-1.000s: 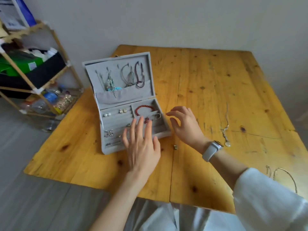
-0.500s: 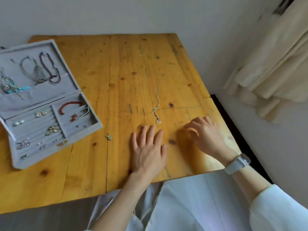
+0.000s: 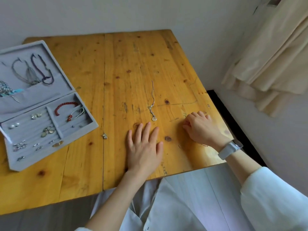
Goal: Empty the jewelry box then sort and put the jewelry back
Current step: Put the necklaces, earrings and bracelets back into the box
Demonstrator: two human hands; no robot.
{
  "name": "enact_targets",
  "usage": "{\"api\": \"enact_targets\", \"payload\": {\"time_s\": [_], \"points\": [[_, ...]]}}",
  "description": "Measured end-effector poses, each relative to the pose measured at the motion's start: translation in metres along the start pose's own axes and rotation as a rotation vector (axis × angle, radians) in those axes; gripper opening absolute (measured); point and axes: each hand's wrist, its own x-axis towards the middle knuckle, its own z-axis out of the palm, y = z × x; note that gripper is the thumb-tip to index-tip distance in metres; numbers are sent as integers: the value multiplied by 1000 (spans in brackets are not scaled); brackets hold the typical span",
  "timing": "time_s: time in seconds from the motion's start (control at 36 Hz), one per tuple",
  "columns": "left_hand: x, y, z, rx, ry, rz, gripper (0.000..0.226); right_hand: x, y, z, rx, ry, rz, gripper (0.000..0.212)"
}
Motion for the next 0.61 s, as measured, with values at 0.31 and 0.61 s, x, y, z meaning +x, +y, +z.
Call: {"api": "enact_targets", "payload": {"time_s": [0.31, 0.61], "points": [[-2, -6, 1, -238, 103, 3, 51, -2, -48, -31, 877, 102, -148, 5], [-12, -28, -70, -1479, -126, -179, 26, 3, -93, -47, 1247, -35, -214, 13]]}}
